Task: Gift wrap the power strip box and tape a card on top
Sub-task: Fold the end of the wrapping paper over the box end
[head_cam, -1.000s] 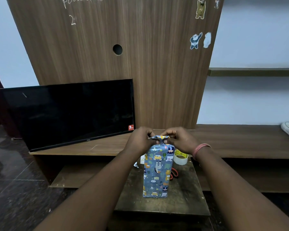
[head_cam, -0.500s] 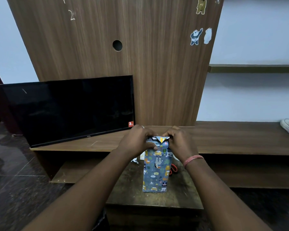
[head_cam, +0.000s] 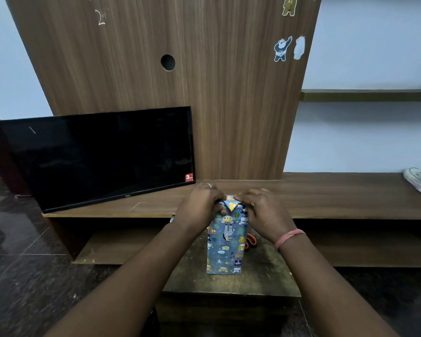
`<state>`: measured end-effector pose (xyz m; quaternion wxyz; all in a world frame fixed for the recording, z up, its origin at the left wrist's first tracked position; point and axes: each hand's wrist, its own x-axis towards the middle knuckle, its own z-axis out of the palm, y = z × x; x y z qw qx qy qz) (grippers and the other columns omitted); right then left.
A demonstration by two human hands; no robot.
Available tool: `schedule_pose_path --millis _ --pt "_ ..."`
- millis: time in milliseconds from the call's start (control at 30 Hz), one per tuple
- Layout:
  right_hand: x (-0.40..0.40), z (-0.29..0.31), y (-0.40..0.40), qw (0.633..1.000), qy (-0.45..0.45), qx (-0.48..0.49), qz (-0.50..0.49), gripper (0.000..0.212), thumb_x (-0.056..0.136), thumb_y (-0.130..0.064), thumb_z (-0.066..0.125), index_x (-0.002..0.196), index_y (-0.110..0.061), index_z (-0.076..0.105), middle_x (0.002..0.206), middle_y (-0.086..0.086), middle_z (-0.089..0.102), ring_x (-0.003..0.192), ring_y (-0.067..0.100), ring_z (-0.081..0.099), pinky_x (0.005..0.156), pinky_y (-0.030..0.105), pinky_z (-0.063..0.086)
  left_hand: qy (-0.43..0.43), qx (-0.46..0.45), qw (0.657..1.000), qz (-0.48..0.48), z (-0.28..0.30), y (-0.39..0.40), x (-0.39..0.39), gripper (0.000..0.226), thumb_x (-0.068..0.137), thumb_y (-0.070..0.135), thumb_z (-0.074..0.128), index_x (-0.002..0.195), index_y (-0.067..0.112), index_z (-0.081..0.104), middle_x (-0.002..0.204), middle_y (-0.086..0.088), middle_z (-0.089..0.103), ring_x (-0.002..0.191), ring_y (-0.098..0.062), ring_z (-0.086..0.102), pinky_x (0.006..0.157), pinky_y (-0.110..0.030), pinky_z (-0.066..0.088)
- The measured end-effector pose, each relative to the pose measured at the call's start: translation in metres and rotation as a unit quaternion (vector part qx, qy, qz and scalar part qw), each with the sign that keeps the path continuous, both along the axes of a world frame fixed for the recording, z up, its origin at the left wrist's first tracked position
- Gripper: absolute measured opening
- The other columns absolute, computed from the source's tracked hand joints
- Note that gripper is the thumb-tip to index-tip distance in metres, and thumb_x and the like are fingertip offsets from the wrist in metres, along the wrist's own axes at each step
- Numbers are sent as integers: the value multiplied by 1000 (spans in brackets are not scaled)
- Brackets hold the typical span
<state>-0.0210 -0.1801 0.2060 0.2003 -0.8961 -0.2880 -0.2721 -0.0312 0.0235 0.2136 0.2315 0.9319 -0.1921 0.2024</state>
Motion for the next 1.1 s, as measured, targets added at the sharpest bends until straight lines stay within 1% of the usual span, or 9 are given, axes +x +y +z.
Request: schedule_pose_path --millis 167,267,400,500,633,767,867,967,1100 --pt "-7 -5 2 1000 -12 -1 -8 28 83 -3 64 105 -14 78 108 0 75 92 22 64 83 24 42 1 -9 1000 -23 -6 7 -3 31 94 29 68 123 23 73 109 2 65 102 -16 61 83 -34 52" --pt "-4 -5 3 1000 -22 0 -2 26 82 0 65 101 -14 77 104 1 76 88 23 65 79 25 44 9 7 999 -44 1 10 5 27 94 18 70 120 18 76 109 -2 69 103 -16 62 87 -27 49" --pt "-2 -12 -3 998 -58 -21 23 45 68 8 74 105 -18 77 108 2 77 91 23 70 78 28 50 0 -13 999 -49 11 9 7 25 89 6 73 110 17 80 106 1 75 98 -10 65 80 -7 40" --pt "-5 -19 -9 998 -53 37 23 46 66 11 78 102 -17 79 107 1 77 89 21 71 79 25 52 -50 -9 996 -78 -1 9 2 23 90 9 70 108 17 81 105 1 76 97 -15 67 81 -23 49" --pt "-6 -27 -6 994 -44 95 18 27 81 -3 79 103 -17 80 106 -1 77 97 20 73 86 33 58 -90 -7 994 -65 -30 16 2 33 97 36 54 119 25 76 118 3 71 104 -21 66 82 -37 56" --pt "-14 -40 -1 986 -52 160 -6 23 83 -12 81 106 -15 80 112 0 76 108 14 71 98 37 55 -144 -13 988 -50 -46 15 -4 33 98 34 57 121 20 75 124 -1 69 106 -25 65 85 -37 55" --pt "-15 -39 5 980 -44 192 -19 15 84 -21 81 98 -17 82 106 -2 77 104 13 70 95 35 55 -172 -44 983 -50 -49 9 -8 32 95 40 65 116 19 78 121 2 70 106 -20 64 90 -31 51" --pt "-8 -27 7 976 23 215 -18 6 81 -23 82 83 -18 80 102 -4 75 99 14 64 88 33 52 -123 -133 983 -25 -45 4 -6 29 90 46 72 106 24 81 114 8 71 103 -14 61 87 -27 49" --pt "0 -18 7 972 110 209 0 21 83 -22 81 72 -17 64 118 -7 69 116 7 56 93 18 43 -37 -211 977 -15 -38 5 5 17 82 33 83 95 24 82 120 9 67 121 -10 56 95 -22 45"
